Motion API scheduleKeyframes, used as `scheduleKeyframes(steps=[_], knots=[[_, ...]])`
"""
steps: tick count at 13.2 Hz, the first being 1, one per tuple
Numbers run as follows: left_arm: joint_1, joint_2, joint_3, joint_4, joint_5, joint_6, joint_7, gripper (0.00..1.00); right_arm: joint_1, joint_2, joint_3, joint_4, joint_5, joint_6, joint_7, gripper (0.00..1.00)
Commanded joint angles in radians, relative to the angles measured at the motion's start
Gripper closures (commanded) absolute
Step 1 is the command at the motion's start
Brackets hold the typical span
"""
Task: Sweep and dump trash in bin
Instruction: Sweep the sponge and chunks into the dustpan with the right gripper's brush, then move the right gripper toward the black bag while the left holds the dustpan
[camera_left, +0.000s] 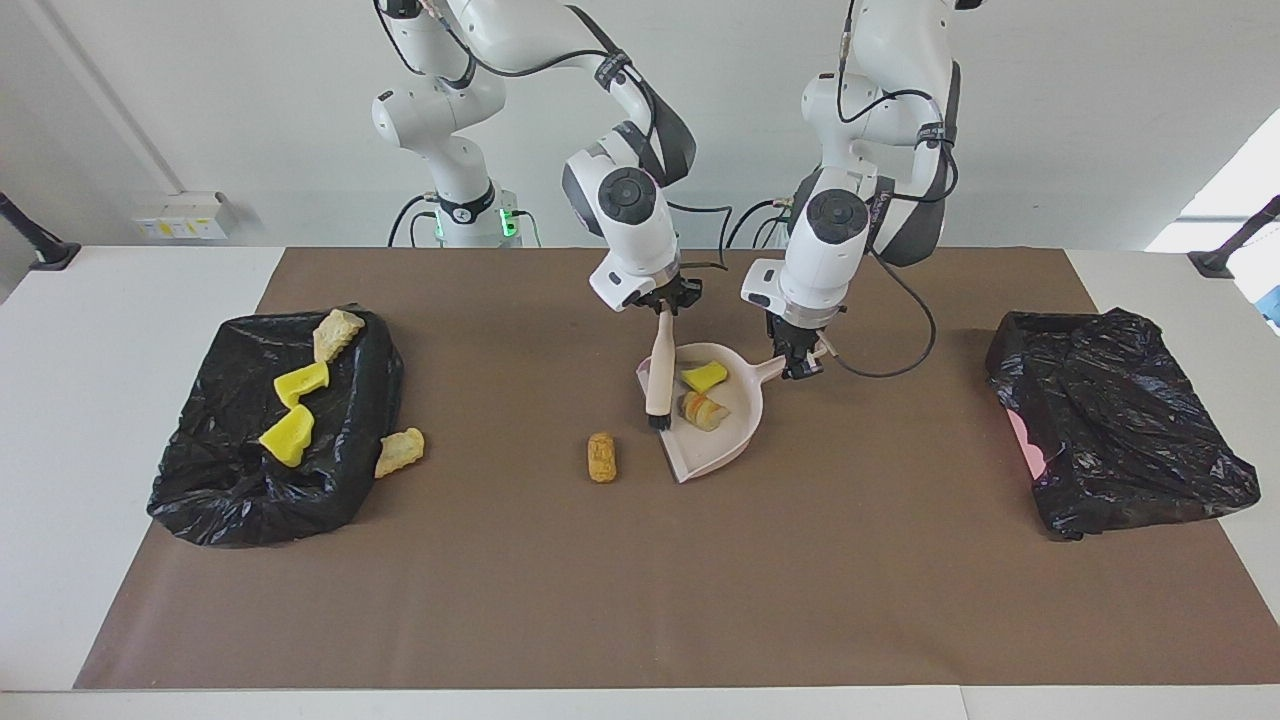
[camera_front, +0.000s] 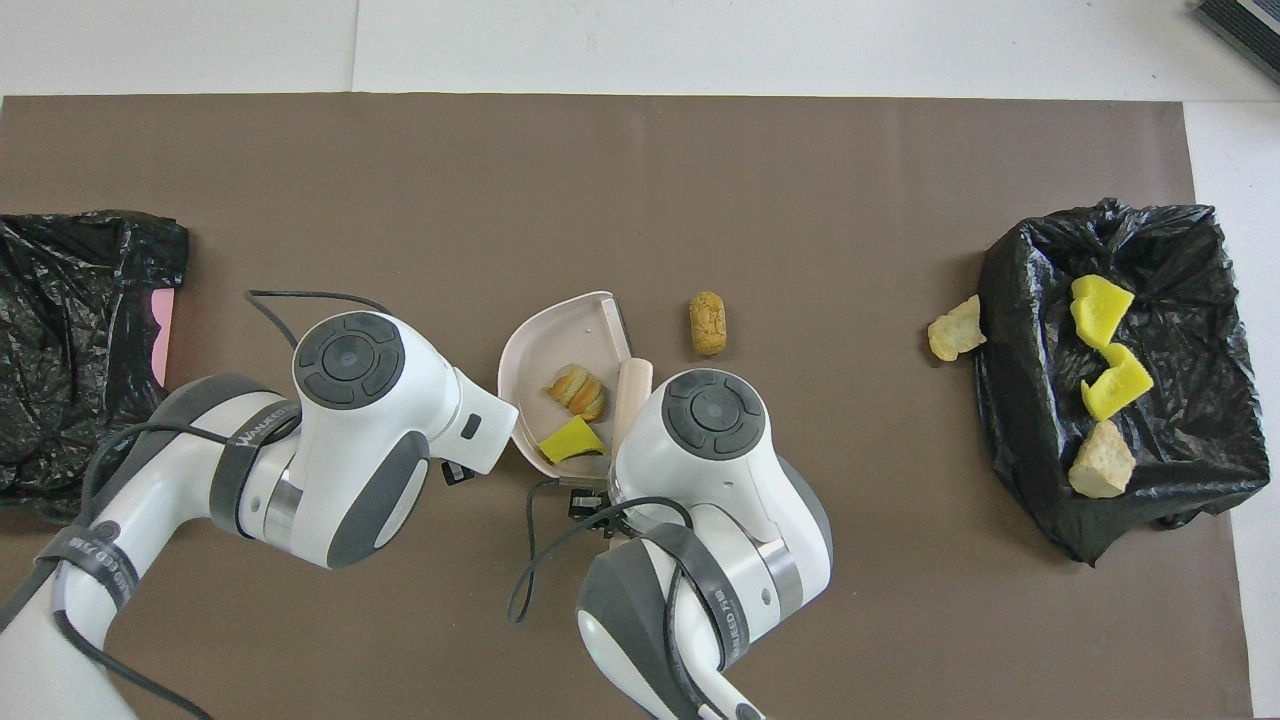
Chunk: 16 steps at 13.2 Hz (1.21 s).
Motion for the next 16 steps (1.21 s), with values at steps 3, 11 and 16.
scheduleKeyframes(steps=[3,11,16], knots=[[-0.003,-0.029,0.008,-0.039,0.003,0.068,-0.086,1.00,-0.111,-0.104,-0.007,0.017,0.012,-0.223,-0.048,1.00],[-0.003,-0.024,0.008,-0.039,-0.027,0.094,-0.143,1.00,-0.319,-0.183,-0.007,-0.081,-0.396,-0.399,0.014,1.00],[-0.005,-0.026,0.008,-0.039,-0.027,0.091,-0.143,1.00,-0.469,-0.255,-0.004,-0.244,-0.625,-0.268,-0.086,1.00]])
